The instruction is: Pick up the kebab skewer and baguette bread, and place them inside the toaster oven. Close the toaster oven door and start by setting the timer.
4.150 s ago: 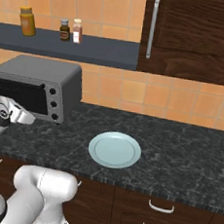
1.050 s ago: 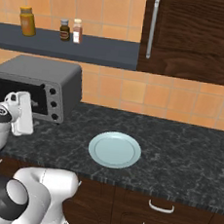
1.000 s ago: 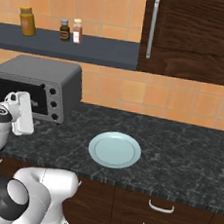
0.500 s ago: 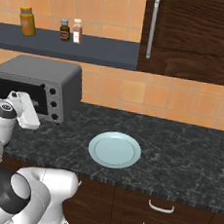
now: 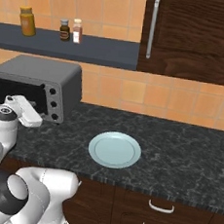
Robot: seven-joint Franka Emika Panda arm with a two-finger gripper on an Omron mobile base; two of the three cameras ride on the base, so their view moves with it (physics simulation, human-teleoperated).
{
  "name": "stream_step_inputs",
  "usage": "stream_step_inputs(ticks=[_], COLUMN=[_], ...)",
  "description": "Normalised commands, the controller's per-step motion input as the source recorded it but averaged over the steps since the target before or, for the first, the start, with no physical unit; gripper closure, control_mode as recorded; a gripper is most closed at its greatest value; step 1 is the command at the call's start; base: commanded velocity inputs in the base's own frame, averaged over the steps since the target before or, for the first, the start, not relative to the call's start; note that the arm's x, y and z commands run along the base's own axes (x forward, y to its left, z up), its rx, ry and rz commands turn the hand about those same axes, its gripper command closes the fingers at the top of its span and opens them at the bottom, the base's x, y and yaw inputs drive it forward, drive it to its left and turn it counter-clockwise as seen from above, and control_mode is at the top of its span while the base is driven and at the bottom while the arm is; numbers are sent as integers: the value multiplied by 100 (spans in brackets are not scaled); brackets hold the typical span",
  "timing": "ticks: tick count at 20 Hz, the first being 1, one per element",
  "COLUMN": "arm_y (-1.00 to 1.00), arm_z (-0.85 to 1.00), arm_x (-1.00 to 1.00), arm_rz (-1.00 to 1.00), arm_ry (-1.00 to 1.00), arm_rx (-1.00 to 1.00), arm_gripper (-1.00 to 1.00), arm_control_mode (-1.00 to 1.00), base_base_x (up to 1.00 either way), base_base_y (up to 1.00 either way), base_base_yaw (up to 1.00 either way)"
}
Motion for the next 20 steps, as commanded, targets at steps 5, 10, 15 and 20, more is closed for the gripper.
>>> stream_step_inputs(ticks=[5, 10, 15, 20], arm_y=[0, -4, 0, 0], arm_z=[-4, -5, -11, -9], arm_x=[10, 32, 9, 2], arm_rz=[8, 6, 8, 5], arm_ry=[0, 0, -5, -6], arm_rx=[-13, -14, -12, -9], arm_gripper=[-100, -100, -100, -100], arm_control_mode=[-100, -100, -100, -100], base_base_x=[0, 0, 0, 0], base_base_y=[0, 0, 0, 0], base_base_yaw=[0, 0, 0, 0])
